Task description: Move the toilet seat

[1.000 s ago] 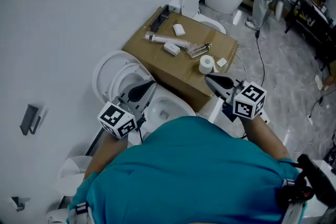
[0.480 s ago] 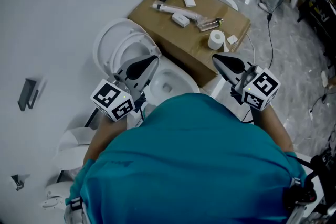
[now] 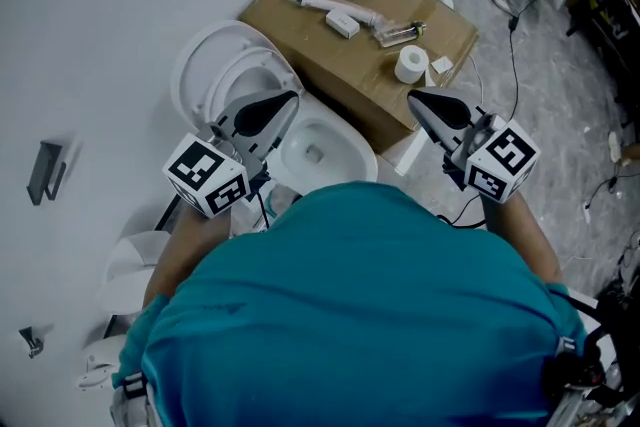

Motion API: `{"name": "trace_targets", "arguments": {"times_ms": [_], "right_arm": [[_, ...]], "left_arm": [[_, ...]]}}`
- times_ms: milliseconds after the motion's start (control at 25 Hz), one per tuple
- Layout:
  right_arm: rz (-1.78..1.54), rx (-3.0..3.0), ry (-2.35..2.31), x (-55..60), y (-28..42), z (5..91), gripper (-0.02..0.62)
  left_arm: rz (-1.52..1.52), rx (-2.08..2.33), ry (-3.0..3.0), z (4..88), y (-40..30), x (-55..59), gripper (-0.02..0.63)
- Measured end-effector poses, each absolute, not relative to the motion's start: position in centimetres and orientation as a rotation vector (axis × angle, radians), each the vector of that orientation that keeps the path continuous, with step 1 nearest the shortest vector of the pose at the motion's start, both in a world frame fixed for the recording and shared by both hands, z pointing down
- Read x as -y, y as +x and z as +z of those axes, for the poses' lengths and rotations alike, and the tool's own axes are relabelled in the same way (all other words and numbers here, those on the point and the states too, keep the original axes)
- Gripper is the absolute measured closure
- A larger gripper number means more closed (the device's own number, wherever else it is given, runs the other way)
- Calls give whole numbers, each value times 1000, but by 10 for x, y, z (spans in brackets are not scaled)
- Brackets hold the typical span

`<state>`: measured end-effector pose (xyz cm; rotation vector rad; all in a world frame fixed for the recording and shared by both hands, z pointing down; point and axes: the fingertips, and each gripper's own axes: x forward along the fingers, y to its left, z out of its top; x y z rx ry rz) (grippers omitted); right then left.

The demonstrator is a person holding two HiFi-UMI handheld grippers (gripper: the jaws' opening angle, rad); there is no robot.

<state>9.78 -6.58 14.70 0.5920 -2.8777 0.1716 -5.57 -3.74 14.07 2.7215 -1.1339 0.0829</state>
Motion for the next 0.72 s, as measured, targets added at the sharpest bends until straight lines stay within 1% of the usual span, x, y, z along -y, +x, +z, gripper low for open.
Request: {"name": "trace_targets", "arguments": {"times_ms": [720], "right_arm": [[179, 2881, 619, 67, 101, 151, 597]], "left_arm": [[123, 1138, 2714, 138, -63, 32, 600]]}}
